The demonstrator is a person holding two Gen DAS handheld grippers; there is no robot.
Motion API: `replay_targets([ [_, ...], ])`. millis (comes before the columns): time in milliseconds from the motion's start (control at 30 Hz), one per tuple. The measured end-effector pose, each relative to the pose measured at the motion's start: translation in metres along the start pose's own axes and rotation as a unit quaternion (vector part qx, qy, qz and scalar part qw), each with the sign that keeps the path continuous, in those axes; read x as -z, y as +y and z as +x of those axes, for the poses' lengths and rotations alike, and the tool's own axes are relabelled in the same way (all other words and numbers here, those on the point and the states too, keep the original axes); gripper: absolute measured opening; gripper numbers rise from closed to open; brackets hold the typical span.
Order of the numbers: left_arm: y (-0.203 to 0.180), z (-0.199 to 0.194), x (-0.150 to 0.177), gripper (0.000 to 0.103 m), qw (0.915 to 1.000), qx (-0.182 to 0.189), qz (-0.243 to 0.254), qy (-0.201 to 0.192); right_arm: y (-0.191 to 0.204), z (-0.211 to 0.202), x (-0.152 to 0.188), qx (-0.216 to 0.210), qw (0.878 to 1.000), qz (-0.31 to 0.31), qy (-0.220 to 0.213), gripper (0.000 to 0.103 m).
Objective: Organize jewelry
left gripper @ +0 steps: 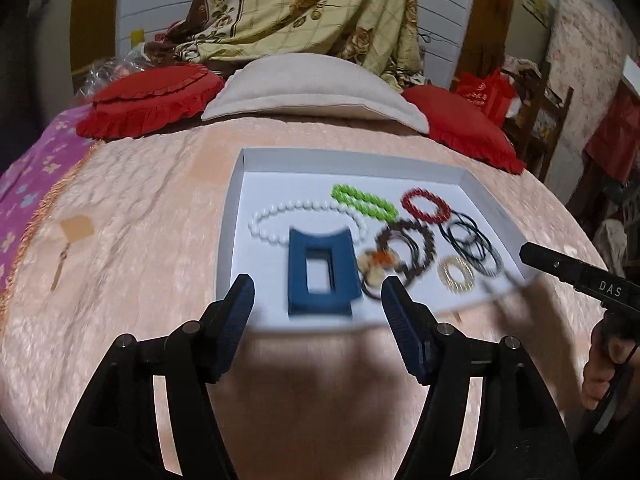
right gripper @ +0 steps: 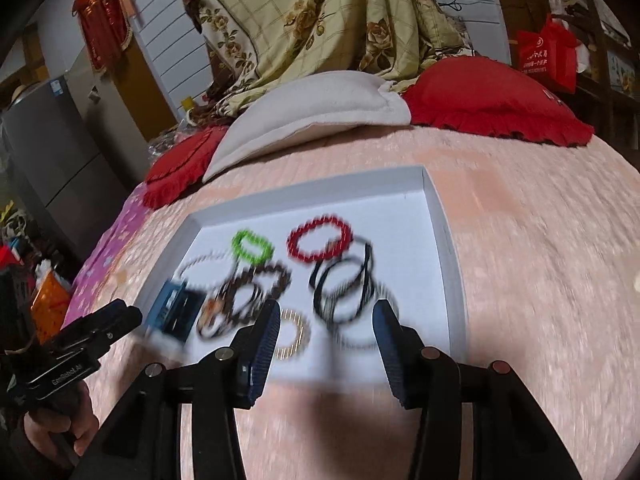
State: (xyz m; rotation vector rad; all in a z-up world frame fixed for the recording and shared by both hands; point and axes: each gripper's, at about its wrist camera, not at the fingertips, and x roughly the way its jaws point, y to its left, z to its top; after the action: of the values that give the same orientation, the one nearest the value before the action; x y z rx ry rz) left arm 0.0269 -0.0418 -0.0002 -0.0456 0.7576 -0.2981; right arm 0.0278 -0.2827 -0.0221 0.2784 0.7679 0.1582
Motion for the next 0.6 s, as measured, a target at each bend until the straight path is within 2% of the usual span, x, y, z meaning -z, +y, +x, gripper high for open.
replay_targets([
  [33,-0.001,-0.004,0.004,0.067,1.0,-0.002,-0.003,-0.004,0.001,-0.007,0.008,0.0,1.0,-0.002,0.0,0.046],
  [167,-0.014,-0.017,0.023,0.087,0.9996,-0.018,0.012,-0.018,0.006,-0.027,0.039,-0.01,1.0,-0.001,0.0,0.048],
  [200,-0.017,-0.017,0.026,0.088,0.9996,-0.017,0.017,-0.014,0.01,-0.029,0.046,-0.009,1.0,-0.005,0.002,0.049],
  [267,-0.023,-0.01,0.028,0.102,0.9992,-0.023,0.026,0.018,0.019,-0.031,0.058,0.001,1.0,-0.024,0.005,0.053],
  [333,-0.027,-0.004,0.03,0.102,0.9984,-0.034,0.033,0.029,0.028,-0.032,0.062,0.018,0.999,-0.049,-0.004,0.059],
  [433,-0.031,-0.005,0.029,0.102,0.9966,-0.066,0.047,0.014,0.035,-0.032,0.06,0.034,0.997,-0.063,-0.02,0.085],
  [467,-0.033,-0.006,0.028,0.102,0.9959,-0.073,0.054,0.009,0.035,-0.033,0.059,0.035,0.997,-0.06,-0.024,0.089],
  [533,-0.037,-0.009,0.026,0.102,0.9937,-0.091,0.065,-0.005,0.035,-0.033,0.058,0.034,0.997,-0.056,-0.028,0.089],
  [600,-0.039,-0.013,0.021,0.102,0.9881,-0.136,0.066,-0.029,0.033,-0.032,0.055,0.042,0.997,-0.053,-0.027,0.09],
])
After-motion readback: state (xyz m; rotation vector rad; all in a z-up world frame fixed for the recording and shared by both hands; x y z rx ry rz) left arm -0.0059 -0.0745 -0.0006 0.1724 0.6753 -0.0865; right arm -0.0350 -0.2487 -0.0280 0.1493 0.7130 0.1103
